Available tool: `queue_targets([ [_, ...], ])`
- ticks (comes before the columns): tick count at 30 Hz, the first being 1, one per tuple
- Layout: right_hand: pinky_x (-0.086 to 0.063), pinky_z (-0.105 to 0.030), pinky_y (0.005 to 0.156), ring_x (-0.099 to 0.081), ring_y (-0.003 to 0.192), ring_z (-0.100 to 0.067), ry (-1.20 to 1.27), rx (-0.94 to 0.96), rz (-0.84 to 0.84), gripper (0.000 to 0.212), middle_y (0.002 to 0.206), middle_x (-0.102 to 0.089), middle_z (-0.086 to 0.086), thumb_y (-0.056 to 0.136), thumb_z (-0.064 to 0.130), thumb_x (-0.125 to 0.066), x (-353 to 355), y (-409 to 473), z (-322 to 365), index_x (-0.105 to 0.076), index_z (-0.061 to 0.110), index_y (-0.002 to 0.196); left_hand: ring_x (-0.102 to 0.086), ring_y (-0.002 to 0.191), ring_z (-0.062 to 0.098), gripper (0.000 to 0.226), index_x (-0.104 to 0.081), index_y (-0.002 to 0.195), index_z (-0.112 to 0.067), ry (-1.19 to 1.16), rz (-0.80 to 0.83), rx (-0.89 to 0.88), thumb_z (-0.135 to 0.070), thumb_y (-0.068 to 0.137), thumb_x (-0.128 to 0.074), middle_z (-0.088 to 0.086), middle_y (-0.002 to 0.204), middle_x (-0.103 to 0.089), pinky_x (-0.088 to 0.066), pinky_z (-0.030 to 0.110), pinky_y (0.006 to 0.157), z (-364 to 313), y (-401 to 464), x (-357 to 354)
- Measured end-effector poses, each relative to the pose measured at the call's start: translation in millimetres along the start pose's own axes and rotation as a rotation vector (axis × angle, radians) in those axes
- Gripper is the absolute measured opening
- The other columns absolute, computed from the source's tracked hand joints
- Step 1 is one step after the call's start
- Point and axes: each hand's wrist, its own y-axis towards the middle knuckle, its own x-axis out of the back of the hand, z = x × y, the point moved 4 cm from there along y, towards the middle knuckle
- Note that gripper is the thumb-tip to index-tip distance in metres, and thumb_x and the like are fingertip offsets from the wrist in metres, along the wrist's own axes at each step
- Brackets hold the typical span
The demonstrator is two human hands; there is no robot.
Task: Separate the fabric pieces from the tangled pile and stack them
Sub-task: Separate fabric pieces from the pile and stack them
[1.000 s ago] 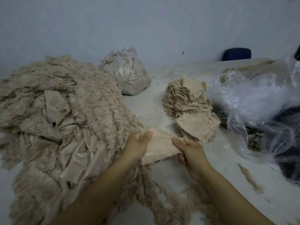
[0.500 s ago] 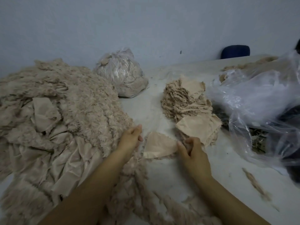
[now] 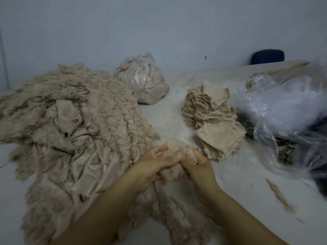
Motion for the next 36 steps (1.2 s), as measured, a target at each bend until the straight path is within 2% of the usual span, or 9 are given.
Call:
queue_targets([
  [3, -0.054, -0.024, 0.057, -0.069, 0.064, -0.01, 0.097, -0.05, 0.064, 0.02, 0.074, -0.073, 0.001, 0.081, 0.026, -0.071, 0.3, -10.7, -1.6, -0.065, 0.011, 0.092, -0.069, 0.071, 0.018, 0.009, -0.064, 0.097, -0.006, -0.15, -0.117, -0.11, -0.004, 0.089, -0.06, 0.01, 0.083, -0.072, -0.057, 0.028, 0.064, 4.1, -4.7, 3.7],
  [11, -0.046, -0.05, 0.102, -0.058, 0.118, -0.038, 0.431, -0.286, 0.41, 0.041, 0.125, -0.06, -0.025, 0.093, 0.027, -0.058, -11.7, -26.8, -4.0, -0.061, -0.002, 0.123, -0.059, 0.09, -0.011, 0.044, -0.058, 0.11, -0.028, 0.342, 0.17, -0.216, -0.01, 0.074, -0.075, -0.008, 0.113, -0.058, -0.051, 0.012, 0.069, -1.1, -23.2, 7.9],
  [15, -0.057, -0.037, 0.077, -0.066, 0.085, -0.031, 0.448, -0.255, 0.203, 0.045, 0.1, -0.068, -0.022, 0.077, 0.02, -0.069, 0.3, -22.7, -5.8, -0.061, -0.008, 0.111, -0.057, 0.093, -0.012, 0.071, -0.052, 0.121, -0.031, 0.598, 0.106, -0.232, -0.012, 0.062, -0.086, -0.01, 0.114, -0.054, -0.051, 0.015, 0.073, -10.2, -27.8, 20.6],
  [19, -0.038, -0.015, 0.045, -0.045, 0.049, -0.006, 0.299, -0.18, 0.088, 0.033, 0.062, -0.061, 0.006, 0.076, 0.024, -0.065, 16.9, -19.1, -3.5, -0.066, 0.002, 0.1, -0.057, 0.113, 0.014, 0.051, -0.066, 0.114, -0.009, 0.875, 0.019, -0.231, -0.017, 0.067, -0.085, -0.003, 0.121, -0.062, -0.046, 0.031, 0.099, -8.9, -23.8, 36.2],
  [25, -0.043, -0.017, 0.047, -0.051, 0.047, -0.008, 0.041, -0.191, 0.227, 0.036, 0.064, -0.067, -0.005, 0.07, 0.025, -0.07, 49.0, -21.7, -3.1, -0.072, 0.0, 0.096, -0.064, 0.08, 0.029, 0.002, -0.068, 0.078, -0.003, 0.907, -0.317, -0.534, -0.003, 0.079, -0.07, 0.015, 0.081, -0.067, -0.051, 0.037, 0.071, -34.3, -22.6, 61.1],
  [28, -0.043, -0.022, 0.049, -0.057, 0.055, -0.017, -0.41, -0.262, 0.471, 0.046, 0.079, -0.074, -0.003, 0.07, 0.055, -0.07, 56.2, -26.0, 4.2, -0.077, 0.013, 0.087, -0.054, 0.072, 0.018, 0.017, -0.063, 0.069, -0.016, 0.923, -0.448, -0.724, -0.001, 0.077, -0.068, -0.002, 0.073, -0.055, -0.039, 0.019, 0.062, -49.0, -30.2, 65.3],
  [31, -0.048, -0.021, 0.052, -0.064, 0.06, -0.019, -0.442, -0.436, 0.543, 0.078, 0.098, -0.075, -0.003, 0.067, 0.084, -0.048, 33.9, -28.1, 8.4, -0.075, 0.018, 0.1, -0.047, 0.07, 0.01, 0.013, -0.067, 0.075, -0.014, 0.954, -0.418, -0.889, -0.002, 0.074, -0.064, -0.01, 0.074, -0.047, -0.033, 0.008, 0.061, -43.8, -38.9, 38.4],
  [33, -0.048, -0.02, 0.048, -0.067, 0.06, -0.017, -0.213, -0.452, 0.415, 0.066, 0.09, -0.075, -0.007, 0.079, 0.073, -0.051, 6.4, -28.5, 9.8, -0.073, 0.013, 0.096, -0.051, 0.074, 0.013, 0.014, -0.069, 0.083, -0.014, 1.038, -0.352, -0.939, -0.004, 0.076, -0.062, -0.007, 0.082, -0.051, -0.04, 0.015, 0.067, -31.3, -39.9, 17.1],
  [36, -0.037, -0.021, 0.042, -0.05, 0.045, -0.013, -0.057, -0.225, 0.093, 0.02, 0.063, -0.062, -0.008, 0.093, 0.02, -0.061, -8.2, -19.3, 9.5, -0.063, 0.009, 0.075, -0.057, 0.084, 0.013, 0.015, -0.069, 0.094, -0.017, 1.193, -0.108, -0.915, -0.023, 0.081, -0.067, -0.005, 0.097, -0.058, -0.05, 0.028, 0.071, -8.3, -39.7, -0.4],
])
